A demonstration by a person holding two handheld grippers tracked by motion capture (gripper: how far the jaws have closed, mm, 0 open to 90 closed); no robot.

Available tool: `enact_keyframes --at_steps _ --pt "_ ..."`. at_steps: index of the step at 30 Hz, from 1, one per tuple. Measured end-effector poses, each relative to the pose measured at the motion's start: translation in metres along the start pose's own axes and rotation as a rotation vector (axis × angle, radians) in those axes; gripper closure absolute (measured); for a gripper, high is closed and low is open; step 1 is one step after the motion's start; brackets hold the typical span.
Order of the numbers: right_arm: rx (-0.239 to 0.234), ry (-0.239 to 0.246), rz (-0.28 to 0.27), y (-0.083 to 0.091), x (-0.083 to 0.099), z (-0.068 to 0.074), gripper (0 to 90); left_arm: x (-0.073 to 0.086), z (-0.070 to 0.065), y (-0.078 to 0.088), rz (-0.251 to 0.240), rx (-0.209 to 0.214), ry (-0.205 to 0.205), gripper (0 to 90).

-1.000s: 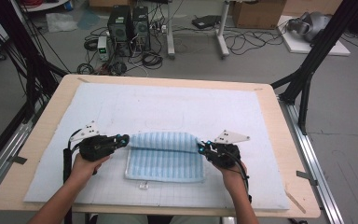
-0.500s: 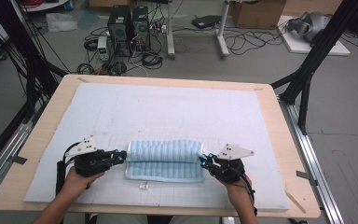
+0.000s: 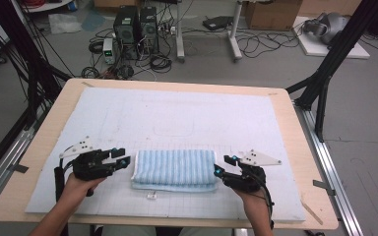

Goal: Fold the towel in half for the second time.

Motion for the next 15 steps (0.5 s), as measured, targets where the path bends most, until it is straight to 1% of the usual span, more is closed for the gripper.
enact_keyframes --at_steps 1,3,4,6,8,9,10,11,13,14,15 --pt "0.008 0.0 -0.006 -0.002 -0.003 0.0 45.9 -0.003 0.0 -0.004 0.001 -0.003 -0.005 52.8" --pt "0.037 0.017 0.021 -0.011 -0.006 -0.001 45.9 -0.006 -0.001 -0.014 0.018 -0.017 -0.012 53.5" --pt "0.041 0.024 0.038 -0.018 -0.007 -0.002 45.9 -0.007 -0.001 -0.02 0.036 -0.026 -0.015 53.9" --pt "0.056 0.05 0.098 -0.032 -0.007 -0.003 46.7 -0.005 -0.005 -0.032 0.071 -0.028 -0.028 54.7" --pt "0.054 0.073 0.165 -0.046 -0.005 -0.003 48.4 -0.001 -0.008 -0.039 0.104 -0.024 -0.041 55.8" --pt "0.057 0.086 0.193 -0.05 -0.003 -0.002 49.5 0.002 -0.01 -0.043 0.125 -0.024 -0.053 56.3" --pt "0.056 0.108 0.235 -0.055 0.0 0.0 50.1 0.004 -0.01 -0.046 0.147 -0.03 -0.064 57.3" --pt "0.044 0.121 0.261 -0.058 0.003 0.002 50.2 0.007 -0.01 -0.048 0.164 -0.028 -0.062 57.6" --pt "0.008 0.124 0.298 -0.061 0.009 0.005 48.5 0.013 -0.01 -0.051 0.217 -0.04 -0.071 58.3" --pt "-0.011 0.126 0.315 -0.061 0.011 0.006 46.3 0.015 -0.009 -0.051 0.231 -0.046 -0.078 58.6" --pt "-0.026 0.121 0.326 -0.061 0.014 0.008 44.7 0.017 -0.009 -0.051 0.248 -0.042 -0.074 59.0"
Point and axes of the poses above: each handheld gripper's, and its own axes: y roughly backward along the jaws, x roughly out of its underside, z roughly to its left, the point moved 2 cm from there along -y, roughly forward along the jaws, and after that the axes turned 9 degrees about -x, right-handed, at the moved point
